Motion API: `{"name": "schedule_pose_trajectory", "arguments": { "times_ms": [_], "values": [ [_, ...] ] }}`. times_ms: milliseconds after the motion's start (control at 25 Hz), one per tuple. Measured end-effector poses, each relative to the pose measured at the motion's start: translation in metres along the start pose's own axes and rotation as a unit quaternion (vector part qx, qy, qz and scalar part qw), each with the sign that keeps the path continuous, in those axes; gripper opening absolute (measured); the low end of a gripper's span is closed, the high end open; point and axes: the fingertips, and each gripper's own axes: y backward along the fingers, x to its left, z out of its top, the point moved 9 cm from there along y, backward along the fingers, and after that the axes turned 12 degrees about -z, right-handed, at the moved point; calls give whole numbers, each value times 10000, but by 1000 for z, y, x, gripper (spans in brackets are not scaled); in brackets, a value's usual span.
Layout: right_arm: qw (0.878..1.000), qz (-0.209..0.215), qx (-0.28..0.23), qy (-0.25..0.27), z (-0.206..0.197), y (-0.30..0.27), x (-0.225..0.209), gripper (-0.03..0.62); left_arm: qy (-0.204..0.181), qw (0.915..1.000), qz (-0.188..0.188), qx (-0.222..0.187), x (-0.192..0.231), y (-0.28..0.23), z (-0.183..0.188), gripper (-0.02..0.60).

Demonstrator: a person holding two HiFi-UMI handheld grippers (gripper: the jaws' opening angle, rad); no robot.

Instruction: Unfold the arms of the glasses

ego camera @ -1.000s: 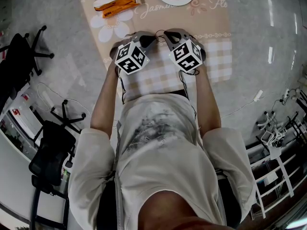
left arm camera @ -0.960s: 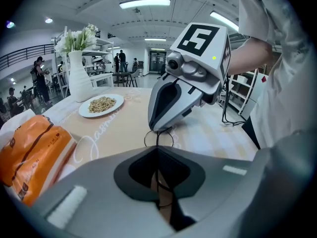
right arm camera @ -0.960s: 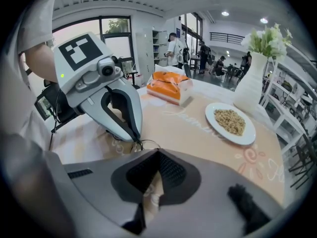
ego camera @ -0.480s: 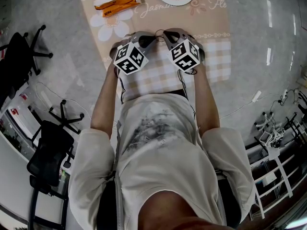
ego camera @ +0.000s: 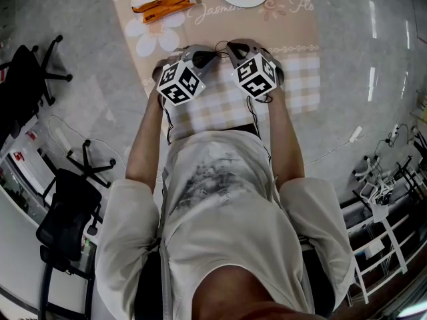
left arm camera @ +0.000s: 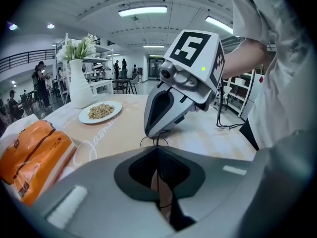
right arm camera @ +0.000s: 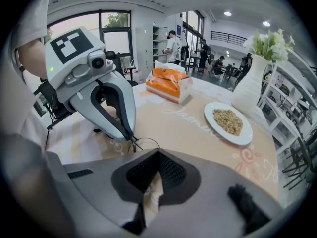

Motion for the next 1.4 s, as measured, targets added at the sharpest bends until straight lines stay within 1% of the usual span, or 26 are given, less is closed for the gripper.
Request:
{"name": "schedule_pose_trajectory", "arguments": {
  "times_ms": [240,800,960,1280,1400],
  "values": [
    [9999,-82,76,106,1,-1,2,15,-76,9998,-115,-139,-6,5,2,9],
    [9997,-169,126,137,1,-1,2,15,-239,9994,-91,-214,-19,11,9,9],
    [9998,-158,123,67,1,-1,0,15,-229,9993,-53,-296,-23,17,12,9],
    [9996,-215,111,163,1,-1,2,15,-194,9991,61,-364,-32,25,9,9],
    [9994,-248,118,209,2,-1,3,15,-209,9992,132,-317,-35,29,9,8]
  ]
}}
